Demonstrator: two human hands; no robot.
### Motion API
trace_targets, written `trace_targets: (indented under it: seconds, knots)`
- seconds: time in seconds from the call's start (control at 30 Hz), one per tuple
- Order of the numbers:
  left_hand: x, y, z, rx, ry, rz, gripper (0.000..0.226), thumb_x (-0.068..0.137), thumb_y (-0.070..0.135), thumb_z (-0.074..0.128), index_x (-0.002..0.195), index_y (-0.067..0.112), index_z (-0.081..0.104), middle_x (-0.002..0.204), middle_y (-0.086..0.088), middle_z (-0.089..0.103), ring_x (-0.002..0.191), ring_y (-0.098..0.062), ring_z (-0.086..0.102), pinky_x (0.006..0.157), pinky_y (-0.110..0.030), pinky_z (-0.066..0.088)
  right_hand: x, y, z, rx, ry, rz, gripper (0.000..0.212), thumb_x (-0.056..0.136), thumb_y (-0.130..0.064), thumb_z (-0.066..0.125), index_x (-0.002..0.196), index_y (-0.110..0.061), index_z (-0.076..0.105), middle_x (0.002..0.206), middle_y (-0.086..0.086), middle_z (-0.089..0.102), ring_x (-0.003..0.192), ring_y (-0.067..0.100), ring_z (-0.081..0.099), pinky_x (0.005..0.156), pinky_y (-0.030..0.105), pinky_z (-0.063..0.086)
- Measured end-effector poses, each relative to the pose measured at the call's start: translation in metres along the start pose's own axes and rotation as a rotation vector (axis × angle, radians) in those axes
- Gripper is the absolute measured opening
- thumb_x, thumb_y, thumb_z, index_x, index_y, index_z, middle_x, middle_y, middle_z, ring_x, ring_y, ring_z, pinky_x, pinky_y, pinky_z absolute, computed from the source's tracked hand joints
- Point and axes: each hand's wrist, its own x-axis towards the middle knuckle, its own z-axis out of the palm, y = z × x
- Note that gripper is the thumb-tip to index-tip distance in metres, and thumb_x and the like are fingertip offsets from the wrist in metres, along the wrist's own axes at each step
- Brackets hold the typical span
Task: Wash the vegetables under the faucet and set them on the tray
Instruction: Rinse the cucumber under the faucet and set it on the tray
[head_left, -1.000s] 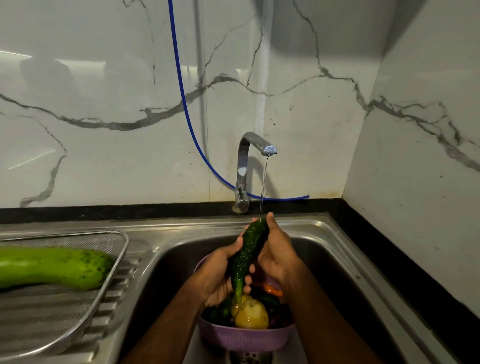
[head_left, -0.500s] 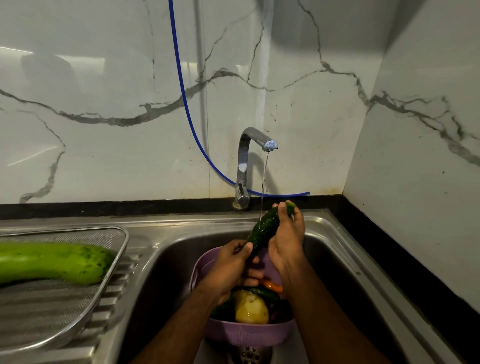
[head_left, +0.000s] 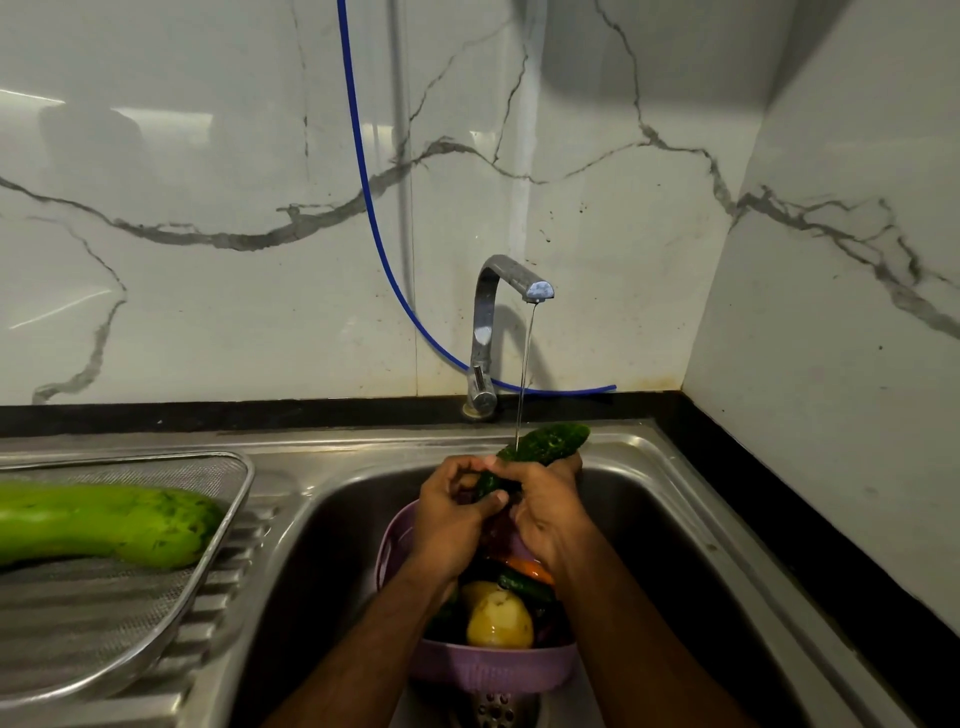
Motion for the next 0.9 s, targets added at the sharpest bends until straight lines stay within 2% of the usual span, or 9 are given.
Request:
trace_targets:
  seconds: [0.07,0.17,0.23,0.33,0.43,0.53,0.67,0.8,0.9]
  knots:
    - [0.0,0.0,0.002,-0.026,-0.028,-0.007,0.032,0.084,-0.005,0.071,0.11,0.012,0.064,0.101,-0.006,0.075,0.093,-0.019,0.072,0.083,-0.038,0.06,0.005,-0.004,-0.002,0.044,0.036,-0.047,0.081,0.084,0.005,0.077,0.146,-0.028,0.038,0.121,0.019,0.067,0.102,0.036,0.072,0.079,0.052,0.063]
    - [0.0,-0.002,0.005,-0.096,-0.058,-0.041,0.023,0.088,-0.001,0.069,0.11,0.006,0.066,0.092,-0.016,0.076,0.075,-0.023,0.07,0.063,-0.033,0.057,0.011,-0.013,-0.01,0.211,0.08,-0.043,0.076,0.084,0.0,0.077,0.148,-0.024,0.043,0.126,0.02,0.067,0.106,0.036,0.071,0.084,0.055,0.062]
    - [0.002,-0.004,0.007,-0.126,-0.054,-0.053,0.02,0.091,0.001,0.067,0.111,0.004,0.068,0.087,-0.018,0.075,0.071,-0.022,0.067,0.059,-0.029,0.055,0.011,-0.016,-0.011,0.298,0.074,-0.034,0.072,0.085,0.0,0.076,0.148,-0.02,0.044,0.129,0.021,0.065,0.107,0.035,0.07,0.088,0.055,0.06]
    - [0.003,-0.004,0.013,-0.209,-0.046,-0.059,0.017,0.094,0.001,0.063,0.109,0.004,0.07,0.083,-0.017,0.075,0.068,-0.018,0.067,0.06,-0.024,0.056,0.014,-0.016,-0.014,0.297,0.058,-0.03,0.064,0.087,-0.004,0.077,0.144,-0.009,0.049,0.127,0.022,0.068,0.106,0.031,0.071,0.098,0.053,0.057]
    - [0.004,-0.004,0.016,-0.294,-0.054,-0.089,0.017,0.095,-0.001,0.06,0.107,0.004,0.07,0.09,-0.016,0.077,0.074,-0.019,0.072,0.068,-0.023,0.06,0.013,-0.02,-0.015,0.277,0.044,-0.049,0.06,0.085,-0.003,0.077,0.14,-0.004,0.052,0.122,0.022,0.07,0.102,0.028,0.073,0.094,0.048,0.059]
    - [0.005,-0.006,0.017,-0.299,-0.085,-0.109,0.022,0.099,-0.002,0.053,0.111,0.006,0.069,0.098,-0.013,0.077,0.089,-0.021,0.075,0.082,-0.027,0.06,0.015,-0.024,-0.021,0.197,0.045,-0.081,0.063,0.085,-0.006,0.078,0.141,-0.014,0.05,0.126,0.019,0.068,0.107,0.032,0.071,0.09,0.05,0.059]
    - [0.004,-0.005,0.016,-0.32,-0.087,-0.11,0.023,0.099,-0.004,0.051,0.111,0.004,0.069,0.1,-0.012,0.077,0.088,-0.016,0.075,0.08,-0.023,0.059,0.013,-0.023,-0.024,0.055,0.052,-0.061,0.064,0.085,-0.015,0.08,0.141,-0.027,0.05,0.127,0.013,0.068,0.109,0.033,0.068,0.081,0.049,0.06]
    - [0.009,-0.005,0.009,-0.275,-0.085,-0.104,0.019,0.097,0.002,0.059,0.113,0.003,0.069,0.1,-0.015,0.077,0.092,-0.021,0.075,0.082,-0.027,0.06,0.009,-0.023,-0.023,0.056,0.009,-0.037,0.072,0.074,-0.009,0.081,0.14,-0.014,0.052,0.127,0.018,0.07,0.111,0.035,0.071,0.079,0.046,0.062]
    - [0.013,-0.007,-0.002,-0.049,-0.141,-0.036,0.023,0.096,0.008,0.062,0.118,0.005,0.069,0.1,-0.013,0.077,0.091,-0.022,0.073,0.084,-0.033,0.06,0.007,-0.02,-0.022,0.028,-0.054,0.012,0.059,0.083,0.0,0.073,0.136,-0.011,0.052,0.129,0.021,0.067,0.111,0.037,0.069,0.076,0.045,0.061]
